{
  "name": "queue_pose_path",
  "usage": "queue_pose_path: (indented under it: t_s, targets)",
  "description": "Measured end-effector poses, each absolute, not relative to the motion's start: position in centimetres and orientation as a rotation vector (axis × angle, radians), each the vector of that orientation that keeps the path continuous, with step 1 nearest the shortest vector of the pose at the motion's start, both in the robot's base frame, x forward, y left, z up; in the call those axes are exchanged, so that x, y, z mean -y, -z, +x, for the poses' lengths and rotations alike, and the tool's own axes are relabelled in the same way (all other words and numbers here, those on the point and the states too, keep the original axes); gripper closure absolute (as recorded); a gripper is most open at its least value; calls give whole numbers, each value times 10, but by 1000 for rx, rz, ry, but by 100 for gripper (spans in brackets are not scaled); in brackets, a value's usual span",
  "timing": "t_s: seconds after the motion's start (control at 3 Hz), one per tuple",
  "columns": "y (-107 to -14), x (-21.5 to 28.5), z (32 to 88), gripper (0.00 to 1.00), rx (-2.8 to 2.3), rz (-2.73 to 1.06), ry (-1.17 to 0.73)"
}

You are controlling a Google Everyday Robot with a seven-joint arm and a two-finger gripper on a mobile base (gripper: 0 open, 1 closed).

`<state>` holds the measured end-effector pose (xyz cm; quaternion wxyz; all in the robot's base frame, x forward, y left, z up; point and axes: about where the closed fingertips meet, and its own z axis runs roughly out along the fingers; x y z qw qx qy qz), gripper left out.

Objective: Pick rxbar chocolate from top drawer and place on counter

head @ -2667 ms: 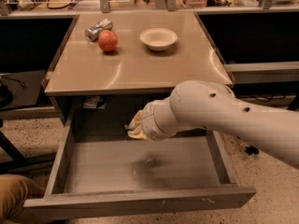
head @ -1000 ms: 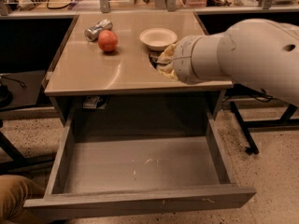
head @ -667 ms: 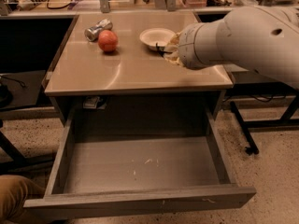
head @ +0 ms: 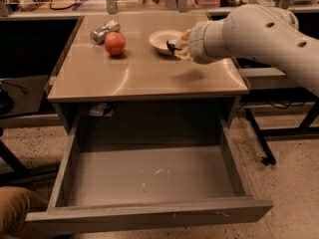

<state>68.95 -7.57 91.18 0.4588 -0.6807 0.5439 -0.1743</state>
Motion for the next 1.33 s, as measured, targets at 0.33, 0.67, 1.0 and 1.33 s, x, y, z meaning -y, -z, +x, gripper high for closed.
queue_pose_path:
  t_s: [0.33,0.67,1.0,1.33]
  targets:
    - [-880,53,691,100,-1325,-1700,329]
    - [-843,35,689,100,-1327,-1712,250]
    - [-822,22,688,100,-1326,-1724,192]
    - [-822,22,688,81,-1326,-1724,191]
